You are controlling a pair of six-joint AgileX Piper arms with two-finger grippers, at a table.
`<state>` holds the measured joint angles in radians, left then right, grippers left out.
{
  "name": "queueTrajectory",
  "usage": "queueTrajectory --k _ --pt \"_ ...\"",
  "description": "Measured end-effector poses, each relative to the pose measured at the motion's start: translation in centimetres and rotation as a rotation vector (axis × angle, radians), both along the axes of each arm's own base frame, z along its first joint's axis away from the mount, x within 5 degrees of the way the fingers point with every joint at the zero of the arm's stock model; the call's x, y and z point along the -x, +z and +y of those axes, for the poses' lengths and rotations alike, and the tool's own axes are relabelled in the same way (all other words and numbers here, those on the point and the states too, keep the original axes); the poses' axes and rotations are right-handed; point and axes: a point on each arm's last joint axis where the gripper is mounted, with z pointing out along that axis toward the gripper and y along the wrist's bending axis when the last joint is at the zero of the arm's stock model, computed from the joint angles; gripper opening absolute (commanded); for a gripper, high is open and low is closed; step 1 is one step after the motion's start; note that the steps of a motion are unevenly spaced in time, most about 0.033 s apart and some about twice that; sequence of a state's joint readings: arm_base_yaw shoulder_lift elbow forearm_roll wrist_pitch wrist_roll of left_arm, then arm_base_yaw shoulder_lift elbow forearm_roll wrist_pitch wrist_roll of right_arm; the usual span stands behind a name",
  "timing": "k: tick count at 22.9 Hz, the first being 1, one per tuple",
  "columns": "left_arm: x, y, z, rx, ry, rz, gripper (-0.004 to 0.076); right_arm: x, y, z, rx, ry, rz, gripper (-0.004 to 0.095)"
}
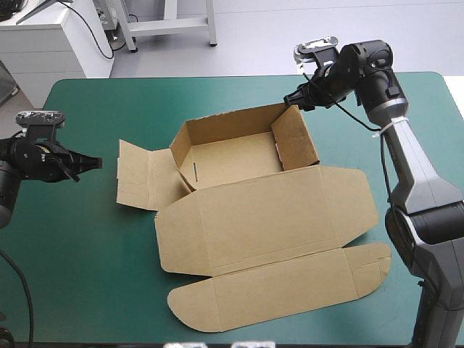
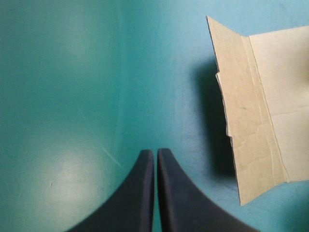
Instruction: Fold the box
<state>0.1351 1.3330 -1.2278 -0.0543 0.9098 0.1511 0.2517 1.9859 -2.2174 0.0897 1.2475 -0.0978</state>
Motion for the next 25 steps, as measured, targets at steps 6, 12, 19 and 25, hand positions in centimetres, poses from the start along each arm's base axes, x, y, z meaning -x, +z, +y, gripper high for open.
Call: queueTrajectory --k 6,12,19,25 --pt "-0.1 -0.1 0.0 -0.003 -0.007 0.004 0.0003 -1.1 -3.3 0.3 0.016 -0.01 0.094 0.0484" --pt "0.0 -0.2 0.0 0.0 -0.009 0.022 0.0002 -3.1 -8.5 1.3 -0.007 0.0 0.223 0.0484" --pt "0.1 -0.2 0.0 0.0 -0.011 0.025 0.0001 -3.7 -10.0 1.3 0.013 -0.003 0.246 0.0223" --pt "0.1 -0.2 0.0 -0.001 -0.011 0.025 0.0001 -3.9 -10.3 1.3 0.032 0.003 0.246 0.0208"
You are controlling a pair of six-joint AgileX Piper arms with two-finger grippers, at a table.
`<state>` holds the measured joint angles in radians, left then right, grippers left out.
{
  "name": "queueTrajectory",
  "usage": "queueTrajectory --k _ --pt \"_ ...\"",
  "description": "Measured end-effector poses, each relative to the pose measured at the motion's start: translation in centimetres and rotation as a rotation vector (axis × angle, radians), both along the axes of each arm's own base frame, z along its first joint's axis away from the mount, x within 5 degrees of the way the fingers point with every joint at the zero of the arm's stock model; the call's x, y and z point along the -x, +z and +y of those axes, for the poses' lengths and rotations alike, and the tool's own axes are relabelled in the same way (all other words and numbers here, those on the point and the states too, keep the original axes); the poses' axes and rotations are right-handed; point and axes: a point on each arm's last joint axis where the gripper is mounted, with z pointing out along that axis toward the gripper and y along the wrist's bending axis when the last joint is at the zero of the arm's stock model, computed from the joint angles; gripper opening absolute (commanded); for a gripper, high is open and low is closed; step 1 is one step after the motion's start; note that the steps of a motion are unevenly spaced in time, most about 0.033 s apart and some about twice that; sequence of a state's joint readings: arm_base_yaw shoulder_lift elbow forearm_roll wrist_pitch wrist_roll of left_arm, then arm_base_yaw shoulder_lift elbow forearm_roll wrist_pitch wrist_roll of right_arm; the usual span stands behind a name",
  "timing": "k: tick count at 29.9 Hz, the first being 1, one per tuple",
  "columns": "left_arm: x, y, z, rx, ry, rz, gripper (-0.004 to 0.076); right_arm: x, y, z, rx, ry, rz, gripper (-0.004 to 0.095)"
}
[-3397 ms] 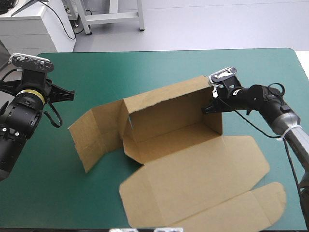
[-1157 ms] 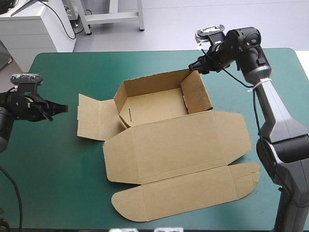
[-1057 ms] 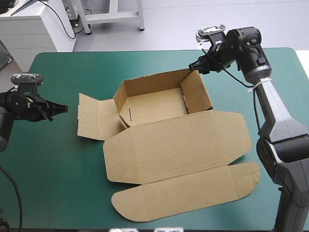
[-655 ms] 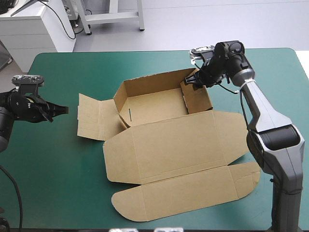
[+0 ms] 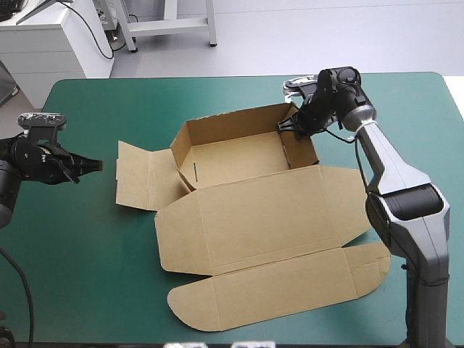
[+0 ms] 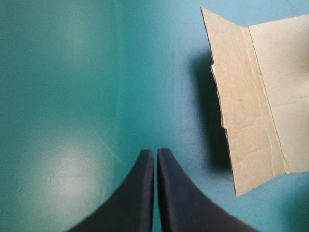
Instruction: Fold the box
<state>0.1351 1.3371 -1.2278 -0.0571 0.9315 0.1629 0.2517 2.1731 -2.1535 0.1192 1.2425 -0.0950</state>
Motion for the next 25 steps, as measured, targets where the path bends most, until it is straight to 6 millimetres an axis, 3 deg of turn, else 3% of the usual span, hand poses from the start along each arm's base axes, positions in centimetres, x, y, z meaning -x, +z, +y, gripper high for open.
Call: queueTrajectory --k 11,13,16,25 --pt "0.0 0.0 0.0 -0.003 0.0 0.0 0.0001 -0.1 -3.4 0.1 0.009 0.002 0.086 0.0208" --pt "0.0 0.0 0.0 -0.003 0.0 0.001 0.0001 0.0 -3.6 0.1 0.013 0.007 0.093 0.0152" --pt "0.0 0.0 0.0 -0.003 0.0 0.0 0.0001 -0.1 -3.6 0.1 0.02 0.011 0.089 -0.0019" --pt "-0.2 0.1 0.1 -0.005 0.002 -0.02 0.0001 0.0 -3.6 0.1 0.005 -0.024 0.092 -0.0006"
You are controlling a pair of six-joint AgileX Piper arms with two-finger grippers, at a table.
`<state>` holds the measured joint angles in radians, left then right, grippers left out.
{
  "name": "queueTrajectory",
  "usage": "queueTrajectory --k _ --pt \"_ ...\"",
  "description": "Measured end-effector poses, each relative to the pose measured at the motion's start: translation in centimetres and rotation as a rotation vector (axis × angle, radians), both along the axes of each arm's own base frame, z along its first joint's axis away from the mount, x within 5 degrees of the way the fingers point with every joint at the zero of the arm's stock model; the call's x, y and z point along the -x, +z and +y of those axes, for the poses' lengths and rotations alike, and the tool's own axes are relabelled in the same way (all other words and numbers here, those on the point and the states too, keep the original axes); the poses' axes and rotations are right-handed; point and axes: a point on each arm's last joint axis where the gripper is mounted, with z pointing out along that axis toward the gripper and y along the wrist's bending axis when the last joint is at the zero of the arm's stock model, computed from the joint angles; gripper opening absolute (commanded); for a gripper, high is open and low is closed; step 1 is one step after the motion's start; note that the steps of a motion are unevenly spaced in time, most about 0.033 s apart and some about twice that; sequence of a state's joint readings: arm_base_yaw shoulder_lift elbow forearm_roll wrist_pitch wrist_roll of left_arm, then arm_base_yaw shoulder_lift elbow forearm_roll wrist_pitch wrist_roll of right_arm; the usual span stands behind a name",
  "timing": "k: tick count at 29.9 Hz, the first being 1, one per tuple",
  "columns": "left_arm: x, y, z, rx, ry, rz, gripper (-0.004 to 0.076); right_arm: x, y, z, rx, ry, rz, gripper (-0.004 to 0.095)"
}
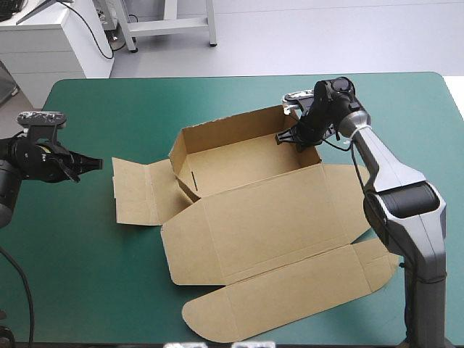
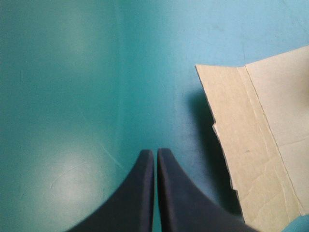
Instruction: Fold the box
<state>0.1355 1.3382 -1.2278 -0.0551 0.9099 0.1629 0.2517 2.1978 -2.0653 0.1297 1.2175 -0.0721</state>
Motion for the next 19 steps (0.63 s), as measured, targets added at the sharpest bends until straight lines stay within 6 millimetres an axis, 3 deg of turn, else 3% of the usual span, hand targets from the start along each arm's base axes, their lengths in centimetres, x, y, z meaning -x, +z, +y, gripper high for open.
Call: queueTrajectory --k 6,13,19 --pt "-0.6 -0.5 2.2 0.112 0.126 -0.028 0.0001 0.6 1.6 -1.0 -0.048 -0.054 0.002 -0.0006" --pt "-2.3 -3.0 5.2 0.451 0.179 -0.018 0.0001 1.8 6.6 -3.7 -0.102 -0.108 -0.095 -0.0008" --pt "-3.9 -4.2 5.1 0.623 0.144 -0.038 0.0001 3.3 10.5 -5.6 -0.245 -0.123 -0.153 -0.0021"
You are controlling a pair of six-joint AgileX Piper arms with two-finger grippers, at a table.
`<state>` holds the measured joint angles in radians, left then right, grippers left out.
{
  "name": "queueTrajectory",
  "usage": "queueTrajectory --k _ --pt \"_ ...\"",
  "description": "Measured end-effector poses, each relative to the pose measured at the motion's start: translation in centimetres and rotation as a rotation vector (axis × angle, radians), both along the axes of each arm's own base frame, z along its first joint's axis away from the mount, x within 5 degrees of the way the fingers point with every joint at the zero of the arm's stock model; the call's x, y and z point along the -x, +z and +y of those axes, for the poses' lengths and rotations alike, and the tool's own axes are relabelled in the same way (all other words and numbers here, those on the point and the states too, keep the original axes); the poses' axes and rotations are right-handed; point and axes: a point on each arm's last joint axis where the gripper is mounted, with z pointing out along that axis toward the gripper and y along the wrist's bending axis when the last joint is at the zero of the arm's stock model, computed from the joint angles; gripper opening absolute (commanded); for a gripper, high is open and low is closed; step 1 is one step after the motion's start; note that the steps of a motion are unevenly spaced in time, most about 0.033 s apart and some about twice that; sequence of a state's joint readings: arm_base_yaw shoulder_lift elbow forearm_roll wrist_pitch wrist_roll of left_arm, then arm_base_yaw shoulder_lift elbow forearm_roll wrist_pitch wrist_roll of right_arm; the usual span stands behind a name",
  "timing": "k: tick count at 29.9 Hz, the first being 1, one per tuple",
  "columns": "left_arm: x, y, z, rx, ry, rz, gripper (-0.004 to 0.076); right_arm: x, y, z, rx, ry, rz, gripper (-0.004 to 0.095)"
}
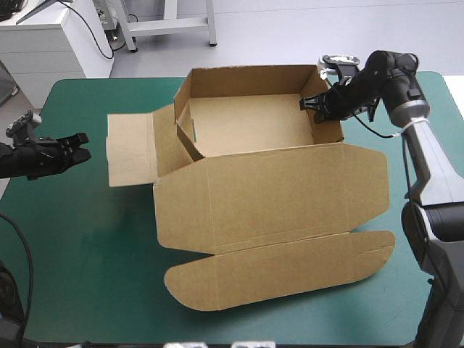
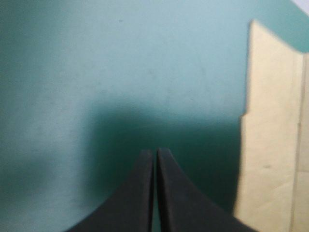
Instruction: Fold the box
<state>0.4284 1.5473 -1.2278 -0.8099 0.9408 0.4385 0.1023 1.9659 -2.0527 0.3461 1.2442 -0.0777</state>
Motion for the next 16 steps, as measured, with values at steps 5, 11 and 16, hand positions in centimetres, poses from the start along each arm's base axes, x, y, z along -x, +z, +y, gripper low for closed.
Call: queueTrajectory --k 5,11,16 --pt "-1.5 -0.5 -0.9 0.215 -0.059 -0.067 0.0001 1.0 2.7 -1.9 -0.133 -0.023 -0.051 -0.002" --pt "-2.2 0.4 -2.1 0.422 -0.143 -0.184 -0.0008 2.5 5.1 -2.2 -0.162 0.0 -0.115 -0.0021" --pt "-2.5 1.6 -3.7 0.523 -0.209 -0.264 -0.0008 3.0 5.8 -1.9 -0.205 0.03 -0.137 -0.0017"
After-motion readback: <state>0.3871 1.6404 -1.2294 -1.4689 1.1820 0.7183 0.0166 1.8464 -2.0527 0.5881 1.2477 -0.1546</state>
